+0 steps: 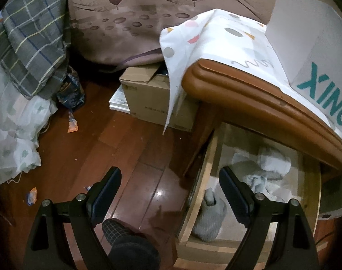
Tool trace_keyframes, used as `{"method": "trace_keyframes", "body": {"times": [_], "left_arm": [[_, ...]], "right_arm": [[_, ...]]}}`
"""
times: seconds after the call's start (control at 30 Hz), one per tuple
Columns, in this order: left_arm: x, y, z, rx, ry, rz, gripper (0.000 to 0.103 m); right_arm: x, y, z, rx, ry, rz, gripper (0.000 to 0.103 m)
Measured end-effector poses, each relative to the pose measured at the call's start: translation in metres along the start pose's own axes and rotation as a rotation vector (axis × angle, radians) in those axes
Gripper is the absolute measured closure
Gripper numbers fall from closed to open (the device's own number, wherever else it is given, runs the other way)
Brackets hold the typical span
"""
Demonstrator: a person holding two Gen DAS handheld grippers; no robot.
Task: Take underwear out of drawer
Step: 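Carry the dark blue floral underwear into the white box and open the right tool, then move the right tool into the drawer and grasp the grey hexagon-print socks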
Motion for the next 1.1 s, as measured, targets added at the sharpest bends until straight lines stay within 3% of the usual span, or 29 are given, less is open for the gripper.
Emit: {"method": "trace_keyframes", "body": {"times": [0.13,0.3,0.5,0.63,0.87,1.1], "left_arm": [[0.011,0.003,-0.002,0.009,0.011,0.054,0.016],[0.021,0.004,-0.002,0.007,0.012,0.093,0.015],[0.008,0.002,-0.001,0.0,0.007,0.032,0.015],[-0.008,-0.002,-0.001,0.007,-0.02,-0.017,0.015],[-0.025,-0.002,0.001,-0.011,-0.035,-0.074,0.015],[-0.028,0.001,0.004,-0.036,-0.018,-0.105,0.015]], "right_arm": [[-0.023,0.03,-0.038,-0.006,-0.13,-0.096,0.034],[-0.058,0.095,-0.04,-0.098,-0.242,-0.231,0.034],[-0.098,0.177,0.018,-0.261,-0.329,-0.345,0.034],[-0.118,0.207,0.061,-0.323,-0.38,-0.401,0.034],[-0.143,0.244,0.128,-0.393,-0.37,-0.546,0.034],[-0.155,0.264,0.158,-0.425,-0.366,-0.62,0.034]]}}
Point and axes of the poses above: each gripper's, at about its wrist camera, not at the fingertips, and z roughly the way its jaws point, x to its right, y to its underside, the point moved 6 cm from there along z, roughly the way its jaws point, and after that the axes turned 6 degrees about x, right-handed, at the moved point
